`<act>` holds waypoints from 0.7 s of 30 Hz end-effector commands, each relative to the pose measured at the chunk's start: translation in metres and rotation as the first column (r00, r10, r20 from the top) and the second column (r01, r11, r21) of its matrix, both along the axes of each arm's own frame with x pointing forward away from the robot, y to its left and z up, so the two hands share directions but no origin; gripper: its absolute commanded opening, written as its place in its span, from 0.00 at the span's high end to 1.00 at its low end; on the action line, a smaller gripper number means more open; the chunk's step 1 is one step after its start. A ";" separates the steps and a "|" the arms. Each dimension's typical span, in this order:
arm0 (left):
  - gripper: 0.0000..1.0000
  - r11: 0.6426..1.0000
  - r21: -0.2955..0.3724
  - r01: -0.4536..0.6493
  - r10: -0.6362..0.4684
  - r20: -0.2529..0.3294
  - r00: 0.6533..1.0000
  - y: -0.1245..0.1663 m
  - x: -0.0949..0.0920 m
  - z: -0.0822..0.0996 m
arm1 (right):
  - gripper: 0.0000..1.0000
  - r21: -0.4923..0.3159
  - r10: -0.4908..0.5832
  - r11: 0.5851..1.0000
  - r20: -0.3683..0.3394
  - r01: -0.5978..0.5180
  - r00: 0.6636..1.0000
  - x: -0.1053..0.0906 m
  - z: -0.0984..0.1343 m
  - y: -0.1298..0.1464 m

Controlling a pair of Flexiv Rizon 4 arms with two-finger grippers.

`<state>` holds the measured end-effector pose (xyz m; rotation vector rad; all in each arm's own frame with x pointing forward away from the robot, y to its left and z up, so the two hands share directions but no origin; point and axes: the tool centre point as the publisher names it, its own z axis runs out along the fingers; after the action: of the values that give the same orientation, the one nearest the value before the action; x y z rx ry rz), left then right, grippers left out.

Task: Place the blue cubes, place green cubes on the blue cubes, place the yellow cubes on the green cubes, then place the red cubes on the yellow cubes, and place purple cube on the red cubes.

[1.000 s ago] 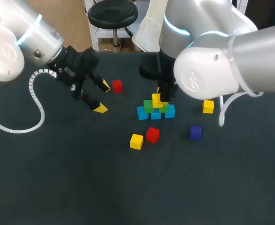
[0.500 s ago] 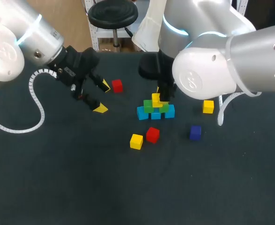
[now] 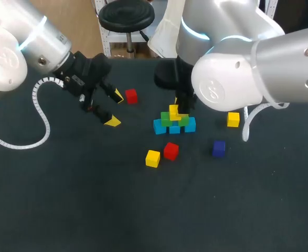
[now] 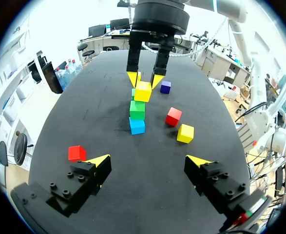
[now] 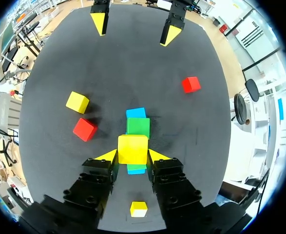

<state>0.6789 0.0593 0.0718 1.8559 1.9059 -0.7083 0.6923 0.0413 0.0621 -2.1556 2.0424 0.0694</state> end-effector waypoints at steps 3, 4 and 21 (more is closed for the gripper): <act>0.00 1.000 -0.002 0.001 -0.001 0.003 1.000 0.001 0.000 -0.001 | 1.00 0.002 -0.001 1.000 -0.003 0.001 1.000 0.001 0.000 0.000; 0.00 1.000 -0.002 0.001 -0.001 0.003 1.000 0.001 0.000 -0.001 | 1.00 0.001 -0.002 1.000 -0.003 0.002 1.000 0.002 0.000 0.000; 0.00 1.000 -0.002 0.001 -0.001 0.003 1.000 0.001 0.000 -0.001 | 0.48 0.004 -0.005 1.000 -0.009 0.005 1.000 0.003 -0.001 -0.001</act>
<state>0.6789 0.0593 0.0718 1.8559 1.9059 -0.7083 0.6935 0.0407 0.0615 -2.1495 2.0507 0.0769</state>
